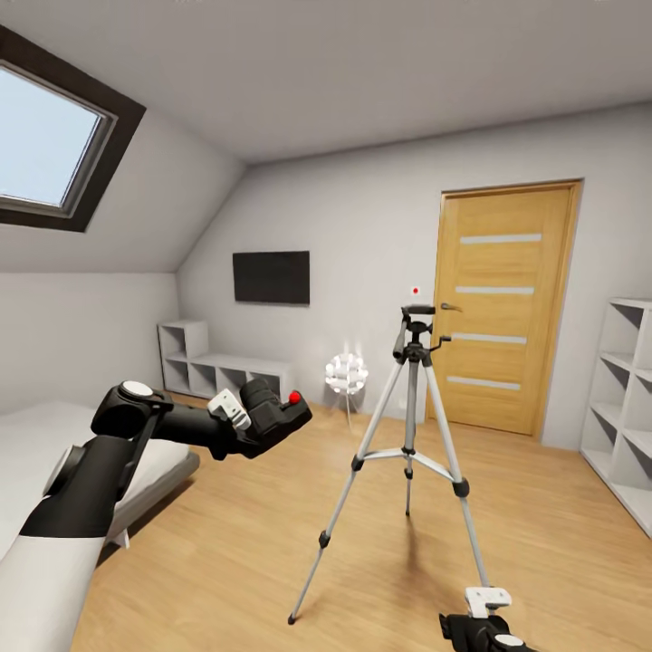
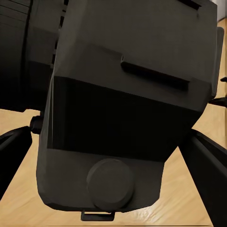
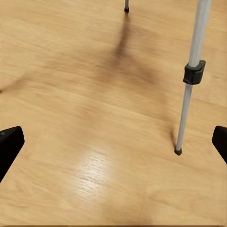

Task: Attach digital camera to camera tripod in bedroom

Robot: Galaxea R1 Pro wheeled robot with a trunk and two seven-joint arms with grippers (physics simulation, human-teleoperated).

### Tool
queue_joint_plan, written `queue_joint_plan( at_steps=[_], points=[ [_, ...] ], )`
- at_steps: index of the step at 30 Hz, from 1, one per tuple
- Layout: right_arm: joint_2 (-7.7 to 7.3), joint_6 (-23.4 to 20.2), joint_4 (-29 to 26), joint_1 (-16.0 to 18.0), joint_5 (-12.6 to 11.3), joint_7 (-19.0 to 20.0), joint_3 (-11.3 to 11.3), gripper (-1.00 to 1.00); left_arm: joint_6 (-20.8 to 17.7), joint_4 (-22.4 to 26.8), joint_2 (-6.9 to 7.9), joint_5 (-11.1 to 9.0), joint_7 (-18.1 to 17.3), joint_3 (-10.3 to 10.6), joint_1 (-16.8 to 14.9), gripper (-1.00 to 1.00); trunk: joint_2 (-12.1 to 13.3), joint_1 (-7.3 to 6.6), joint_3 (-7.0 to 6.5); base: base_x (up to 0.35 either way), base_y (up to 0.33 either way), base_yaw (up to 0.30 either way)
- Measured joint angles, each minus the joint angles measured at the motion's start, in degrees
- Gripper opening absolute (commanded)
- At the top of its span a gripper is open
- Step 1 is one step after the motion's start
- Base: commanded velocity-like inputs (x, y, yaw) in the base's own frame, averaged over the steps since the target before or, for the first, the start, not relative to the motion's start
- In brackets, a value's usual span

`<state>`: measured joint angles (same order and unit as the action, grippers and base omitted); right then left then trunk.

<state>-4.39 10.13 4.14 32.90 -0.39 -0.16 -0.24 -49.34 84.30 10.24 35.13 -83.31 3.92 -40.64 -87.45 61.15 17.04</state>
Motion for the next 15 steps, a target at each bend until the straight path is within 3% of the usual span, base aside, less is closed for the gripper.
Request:
queue_joint_plan(
  at_steps=[15],
  points=[
    [0.92, -0.2, 0.0, -0.4, 0.0, 0.0, 0.0, 1.00, 0.3, -6.2, -0.57, 0.0, 0.2, 0.0, 0.0, -1.00, 6.0, -3.30, -2.70, 0.000, 0.000, 0.000]
  ],
)
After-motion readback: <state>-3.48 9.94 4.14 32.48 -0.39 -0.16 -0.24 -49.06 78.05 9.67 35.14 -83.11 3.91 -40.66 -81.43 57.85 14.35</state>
